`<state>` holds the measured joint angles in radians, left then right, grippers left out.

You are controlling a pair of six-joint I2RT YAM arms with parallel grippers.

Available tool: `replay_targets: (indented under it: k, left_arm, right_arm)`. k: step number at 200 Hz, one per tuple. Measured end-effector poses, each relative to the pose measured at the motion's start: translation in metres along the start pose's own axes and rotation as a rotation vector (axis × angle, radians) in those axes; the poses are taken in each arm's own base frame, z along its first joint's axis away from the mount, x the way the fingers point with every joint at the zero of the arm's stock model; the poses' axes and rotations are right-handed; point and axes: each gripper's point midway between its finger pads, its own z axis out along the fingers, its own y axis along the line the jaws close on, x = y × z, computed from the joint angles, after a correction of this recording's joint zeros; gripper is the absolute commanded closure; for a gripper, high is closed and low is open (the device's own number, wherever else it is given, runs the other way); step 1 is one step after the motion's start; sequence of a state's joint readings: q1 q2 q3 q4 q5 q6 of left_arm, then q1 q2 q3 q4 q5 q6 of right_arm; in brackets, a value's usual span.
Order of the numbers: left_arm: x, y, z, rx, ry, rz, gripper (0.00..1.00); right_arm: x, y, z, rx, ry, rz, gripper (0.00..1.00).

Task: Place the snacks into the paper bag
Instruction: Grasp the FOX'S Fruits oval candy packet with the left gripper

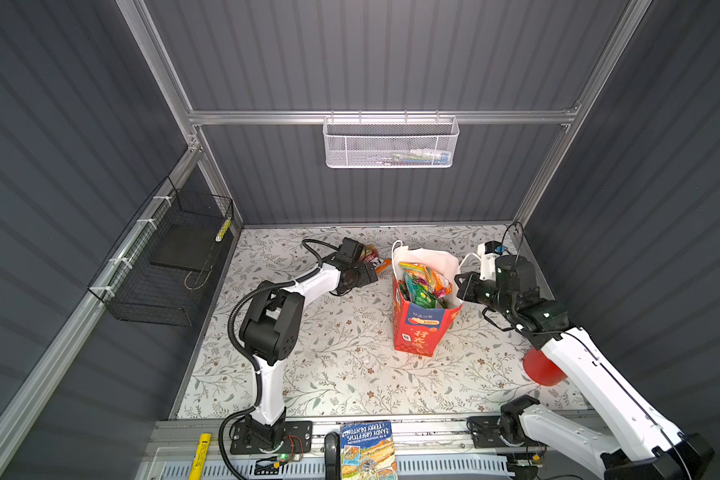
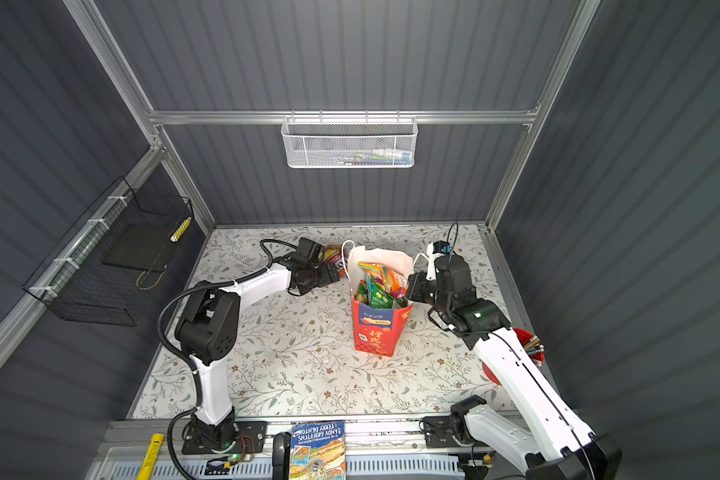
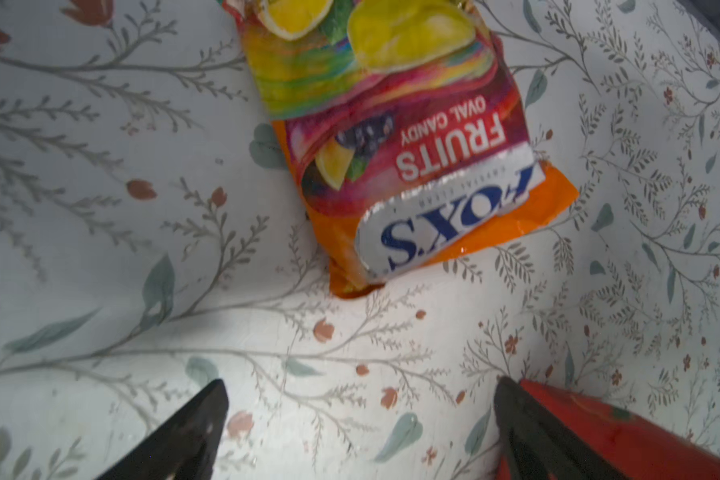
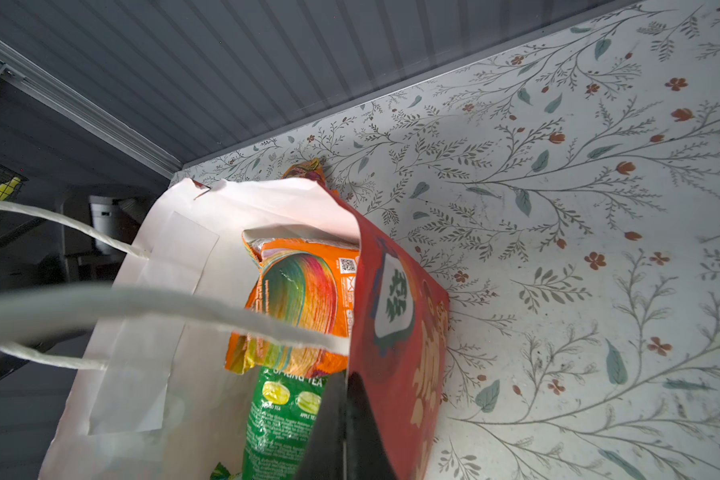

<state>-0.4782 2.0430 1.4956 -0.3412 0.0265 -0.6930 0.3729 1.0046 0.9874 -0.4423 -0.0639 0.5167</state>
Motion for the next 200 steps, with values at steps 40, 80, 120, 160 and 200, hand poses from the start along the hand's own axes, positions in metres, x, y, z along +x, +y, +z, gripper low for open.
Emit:
replay_targets:
  k: [40, 80, 120, 160, 200]
  left_arm:
    - [-0.022, -0.002, 0.022, 0.03, 0.006, -0.023, 0.04]
    - [-0.021, 0.004, 0.035, 0.015, 0.034, -0.014, 0.13]
    - [-0.021, 0.005, 0.041, 0.006, 0.044, 0.016, 0.28]
    - [-0.029, 0.0, 0.051, 0.009, 0.041, 0.053, 0.49]
    - [-0.031, -0.001, 0.057, 0.011, 0.042, 0.071, 0.72]
  right_arm:
    - [0.0, 0.002, 0.002, -0.008, 0.002, 0.0, 1.0]
    - [-0.001, 0.002, 0.003, -0.009, 0.001, 0.0, 1.0]
    - [-0.001, 0.002, 0.002, -0.008, 0.0, -0.001, 1.0]
    - [-0.002, -0.001, -0.001, 0.008, -0.01, -0.001, 1.0]
    - [-0.002, -0.003, -0.002, 0.014, -0.014, -0.001, 1.0]
